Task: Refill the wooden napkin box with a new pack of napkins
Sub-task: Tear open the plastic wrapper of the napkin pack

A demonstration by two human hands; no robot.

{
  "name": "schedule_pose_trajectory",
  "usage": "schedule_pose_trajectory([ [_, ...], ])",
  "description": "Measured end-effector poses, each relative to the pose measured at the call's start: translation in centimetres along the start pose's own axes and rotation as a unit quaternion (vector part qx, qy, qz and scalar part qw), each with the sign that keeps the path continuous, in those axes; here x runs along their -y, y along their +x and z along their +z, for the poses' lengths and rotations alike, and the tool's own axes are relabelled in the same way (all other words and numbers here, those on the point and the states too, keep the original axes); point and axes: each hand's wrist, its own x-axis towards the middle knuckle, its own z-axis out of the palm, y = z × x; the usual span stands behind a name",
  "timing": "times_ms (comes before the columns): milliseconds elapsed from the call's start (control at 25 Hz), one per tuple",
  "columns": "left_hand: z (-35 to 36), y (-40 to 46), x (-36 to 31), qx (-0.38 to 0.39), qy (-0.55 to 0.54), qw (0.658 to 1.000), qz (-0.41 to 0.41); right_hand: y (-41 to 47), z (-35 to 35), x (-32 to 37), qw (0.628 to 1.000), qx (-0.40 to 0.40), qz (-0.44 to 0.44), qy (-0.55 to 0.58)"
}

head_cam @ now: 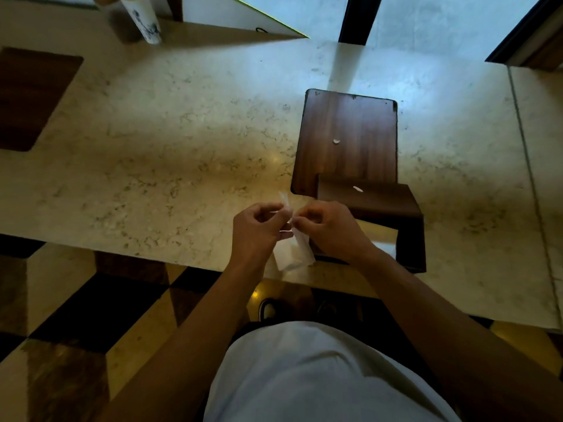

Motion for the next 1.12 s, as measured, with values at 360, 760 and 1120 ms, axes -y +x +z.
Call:
schedule_pose_trajectory([
  [360, 0.2, -0.4, 0.7, 0.005, 0.053, 0.999, 0.008, -0.3, -0.9, 0.3, 0.991, 0.070, 0.043, 0.109],
  [760, -0.2, -0.7, -0.4, 0.042, 0.046, 0.998, 0.023, -0.7, -1.1, 0.9, 0.963, 0.088, 0.085, 0.238],
  [1120, -1.4, -0.2, -0.8, 0.101, 0.055, 0.993, -0.011, -0.8, -1.3, 0.1, 0.943, 0.111, 0.139, 0.283],
])
